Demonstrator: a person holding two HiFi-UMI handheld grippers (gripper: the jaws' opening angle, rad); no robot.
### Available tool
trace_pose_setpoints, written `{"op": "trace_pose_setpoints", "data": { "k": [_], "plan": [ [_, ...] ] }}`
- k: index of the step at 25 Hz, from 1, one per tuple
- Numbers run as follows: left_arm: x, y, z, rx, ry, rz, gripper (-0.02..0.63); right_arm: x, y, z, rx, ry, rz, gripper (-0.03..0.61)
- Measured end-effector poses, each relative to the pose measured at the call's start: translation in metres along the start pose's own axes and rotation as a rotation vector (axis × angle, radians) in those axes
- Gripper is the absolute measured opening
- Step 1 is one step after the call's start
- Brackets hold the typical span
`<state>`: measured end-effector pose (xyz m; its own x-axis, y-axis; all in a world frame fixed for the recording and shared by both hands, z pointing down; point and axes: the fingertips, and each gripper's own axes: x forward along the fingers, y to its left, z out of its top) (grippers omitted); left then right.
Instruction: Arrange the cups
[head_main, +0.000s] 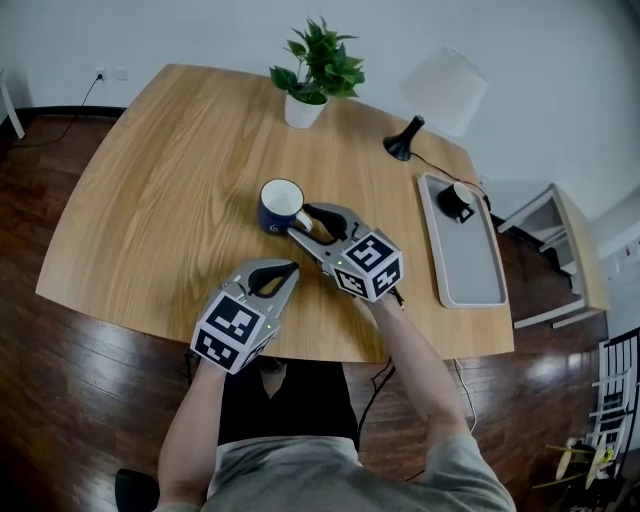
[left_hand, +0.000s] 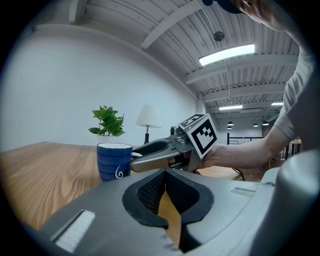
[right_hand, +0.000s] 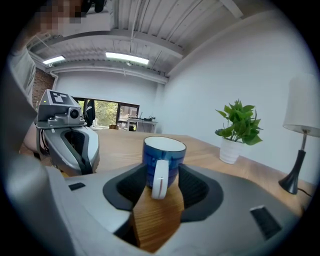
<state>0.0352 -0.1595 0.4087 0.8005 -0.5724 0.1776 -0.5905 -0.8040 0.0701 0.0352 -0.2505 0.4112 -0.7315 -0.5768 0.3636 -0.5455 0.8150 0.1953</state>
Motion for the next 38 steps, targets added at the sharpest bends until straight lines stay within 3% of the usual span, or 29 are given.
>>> {"op": "trace_pose_setpoints", "data": {
  "k": [10,19,25,31,38],
  "plan": [
    [-0.001,0.001,0.0,0.002,-0.001,0.0,0.009,-0.001,0.001,-0.004,-0.039,0.057,-0.005,0.106],
    [-0.001,0.001,-0.001,0.0,-0.001,-0.003,0.011,-0.007,-0.005,-0.003,0.101,-0.001,-0.039,0.087],
    [-0.008,0.004,0.002,-0.001,-0.001,-0.003,0.009,-0.052,-0.03,0.011,0.21,-0.112,-0.097,0.087],
    [-0.007,0.003,0.003,-0.002,-0.003,0.0,0.009,-0.166,-0.093,0.011,0.177,-0.161,-0.288,0.087],
    [-0.005,0.004,0.002,-0.002,-0.002,-0.002,0.009,-0.32,-0.19,-0.051,0.213,-0.105,-0.555,0.087]
  ]
}}
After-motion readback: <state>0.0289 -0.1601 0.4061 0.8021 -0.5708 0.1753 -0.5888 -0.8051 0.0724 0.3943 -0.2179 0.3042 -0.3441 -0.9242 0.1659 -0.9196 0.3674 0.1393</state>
